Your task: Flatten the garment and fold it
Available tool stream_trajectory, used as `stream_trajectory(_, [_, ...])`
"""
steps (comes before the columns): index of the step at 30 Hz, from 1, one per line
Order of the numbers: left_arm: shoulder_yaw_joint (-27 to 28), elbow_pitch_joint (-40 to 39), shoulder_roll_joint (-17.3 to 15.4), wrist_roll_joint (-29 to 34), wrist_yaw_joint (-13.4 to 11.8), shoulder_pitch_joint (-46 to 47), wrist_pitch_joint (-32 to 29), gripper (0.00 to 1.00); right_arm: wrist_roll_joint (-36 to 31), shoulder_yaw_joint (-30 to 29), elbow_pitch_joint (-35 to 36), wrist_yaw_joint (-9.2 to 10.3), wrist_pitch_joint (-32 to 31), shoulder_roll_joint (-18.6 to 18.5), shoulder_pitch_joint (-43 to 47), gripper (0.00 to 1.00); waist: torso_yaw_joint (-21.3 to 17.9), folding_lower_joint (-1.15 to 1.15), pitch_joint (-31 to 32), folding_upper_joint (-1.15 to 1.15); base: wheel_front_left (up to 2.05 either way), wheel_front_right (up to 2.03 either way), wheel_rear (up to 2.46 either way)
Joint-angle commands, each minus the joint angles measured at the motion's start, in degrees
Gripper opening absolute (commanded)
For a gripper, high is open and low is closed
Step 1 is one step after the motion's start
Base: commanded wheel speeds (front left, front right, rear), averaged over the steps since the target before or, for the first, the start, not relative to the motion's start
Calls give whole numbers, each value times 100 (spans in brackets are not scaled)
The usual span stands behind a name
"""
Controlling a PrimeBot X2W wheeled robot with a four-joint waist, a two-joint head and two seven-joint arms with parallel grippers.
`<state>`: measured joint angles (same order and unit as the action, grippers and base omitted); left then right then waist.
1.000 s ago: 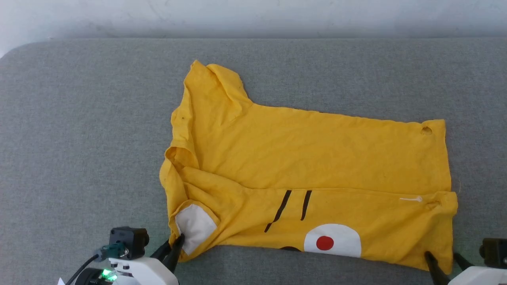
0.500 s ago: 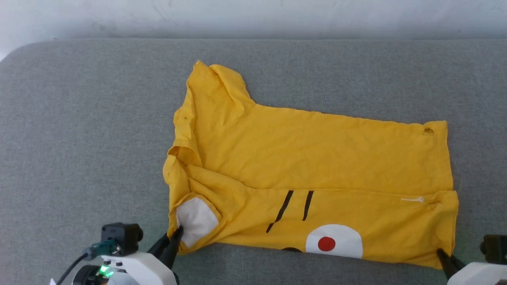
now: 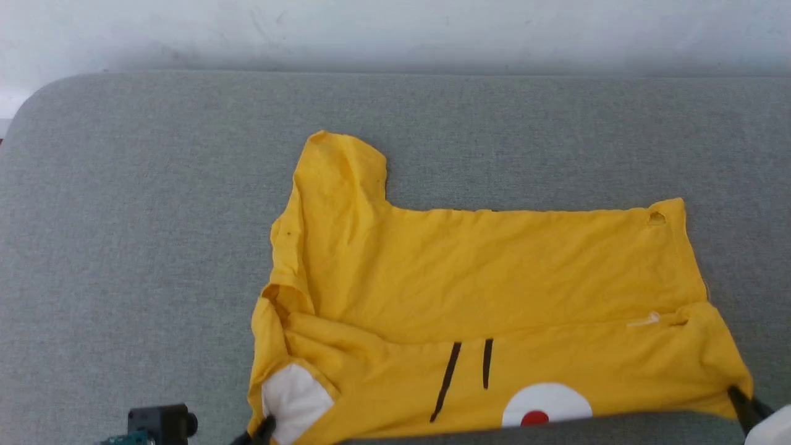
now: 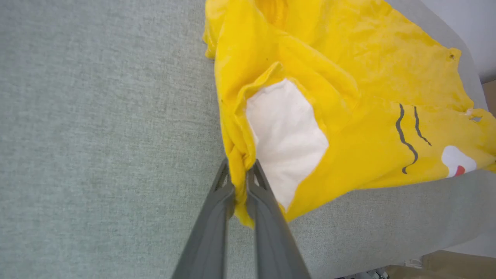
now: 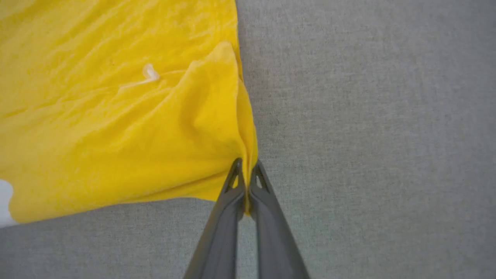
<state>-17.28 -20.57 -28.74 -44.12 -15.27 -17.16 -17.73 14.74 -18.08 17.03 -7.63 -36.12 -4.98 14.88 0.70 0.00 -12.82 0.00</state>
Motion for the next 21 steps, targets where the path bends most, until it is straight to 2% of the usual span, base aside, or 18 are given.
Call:
stream_trajectory(1, [34, -14, -1, -90, -67, -140, -26, 0, 12, -71, 14, 14, -100, 19, 145, 0, 41, 0, -30, 0, 0, 0, 0])
stream_trajectory(6, [-6, 132, 185, -207, -62, -264, 94, 0, 0, -128, -43, 14, -202, 114, 342, 0, 122, 0, -69, 0, 0, 0, 0])
stream_trajectory(13, [-106, 535, 354, -294, 87, -104, 181, 0, 1, -91, -162, 14, -194, 181, 367, 0, 149, 0, -51, 0, 0, 0, 0])
stream_trajectory(14, [-83, 592, 376, -277, 93, -64, 248, 20, -7, -93, -170, 14, -168, 185, 360, 5, 148, 0, -41, 0, 0, 0, 0])
stream_trajectory(15, [-63, 644, 399, -267, 96, -33, 306, 40, -14, -101, -172, 14, -116, 189, 344, 41, 144, 0, -29, 0, 0, 0, 0])
stream_trajectory(16, [-45, 685, 423, -264, 104, -8, 360, 83, -14, -118, -177, 14, -54, 193, 324, 100, 137, 0, -15, 0, 0, 0, 0])
stream_trajectory(17, [-20, 712, 456, -279, 115, 12, 419, 100, -9, -132, -192, 14, -8, 196, 306, 100, 129, 0, 2, 0, 0, 0, 0])
stream_trajectory(21, [55, 727, 502, -326, 164, 26, 558, 100, 41, -133, -173, 14, 98, 202, 266, 100, 98, 0, 48, 0, 0, 0, 0])
